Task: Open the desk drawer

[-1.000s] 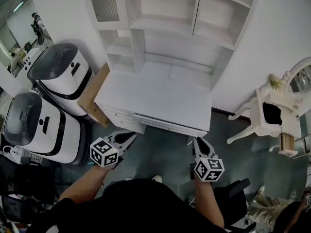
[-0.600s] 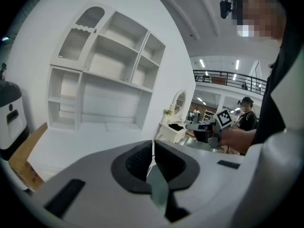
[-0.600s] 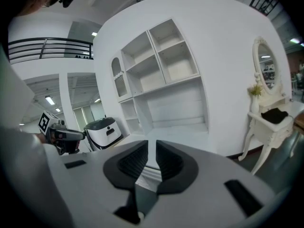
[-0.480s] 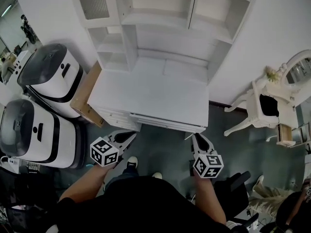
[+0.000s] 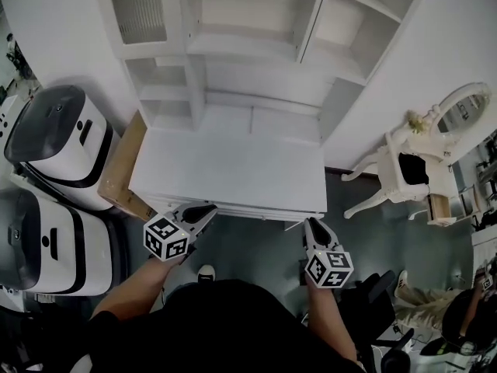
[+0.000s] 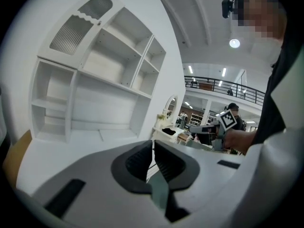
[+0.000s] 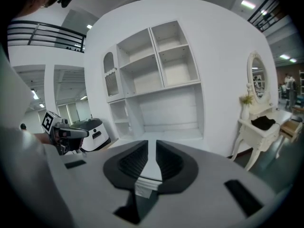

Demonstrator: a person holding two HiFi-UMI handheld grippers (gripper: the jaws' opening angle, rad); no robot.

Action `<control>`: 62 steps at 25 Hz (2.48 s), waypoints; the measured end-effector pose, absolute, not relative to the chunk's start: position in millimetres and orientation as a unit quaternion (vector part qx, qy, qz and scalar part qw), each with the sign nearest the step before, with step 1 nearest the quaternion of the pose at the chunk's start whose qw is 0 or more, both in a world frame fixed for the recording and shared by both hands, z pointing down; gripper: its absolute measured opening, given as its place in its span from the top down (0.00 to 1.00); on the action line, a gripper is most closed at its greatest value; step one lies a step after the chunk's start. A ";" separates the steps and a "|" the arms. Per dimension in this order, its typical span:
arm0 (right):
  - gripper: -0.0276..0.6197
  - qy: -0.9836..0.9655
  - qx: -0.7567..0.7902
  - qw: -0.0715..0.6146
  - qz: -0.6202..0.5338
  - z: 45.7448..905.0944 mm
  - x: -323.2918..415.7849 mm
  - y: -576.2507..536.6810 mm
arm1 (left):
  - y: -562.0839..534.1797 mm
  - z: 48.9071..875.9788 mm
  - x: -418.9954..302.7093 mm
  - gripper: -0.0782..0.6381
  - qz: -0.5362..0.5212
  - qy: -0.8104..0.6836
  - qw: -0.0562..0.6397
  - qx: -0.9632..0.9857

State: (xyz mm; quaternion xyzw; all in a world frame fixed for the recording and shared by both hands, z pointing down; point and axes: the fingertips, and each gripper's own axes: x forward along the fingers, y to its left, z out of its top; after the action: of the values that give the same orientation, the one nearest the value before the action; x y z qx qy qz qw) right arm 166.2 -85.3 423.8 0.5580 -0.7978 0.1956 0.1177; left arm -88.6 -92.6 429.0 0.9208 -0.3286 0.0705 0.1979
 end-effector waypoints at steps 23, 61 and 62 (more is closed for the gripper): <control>0.91 -0.745 0.628 0.123 0.189 418.0 104.1 -106.3 | -160.0 446.5 -155.0 0.87 0.060 -0.251 0.206 0.944; 0.86 -0.795 0.497 0.199 0.284 570.9 169.5 -180.1 | -168.2 438.7 -94.2 0.87 0.079 -0.362 0.209 0.905; 0.86 -0.793 0.494 0.204 0.291 579.7 169.7 -179.9 | -168.7 440.7 -94.8 0.87 0.079 -0.365 0.211 0.903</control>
State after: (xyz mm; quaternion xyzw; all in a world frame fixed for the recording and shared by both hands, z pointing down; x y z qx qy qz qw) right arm 169.7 -179.9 579.7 0.4943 -0.7933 0.2915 0.2036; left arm -94.8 -168.7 440.7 0.9035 -0.3646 0.0794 0.2111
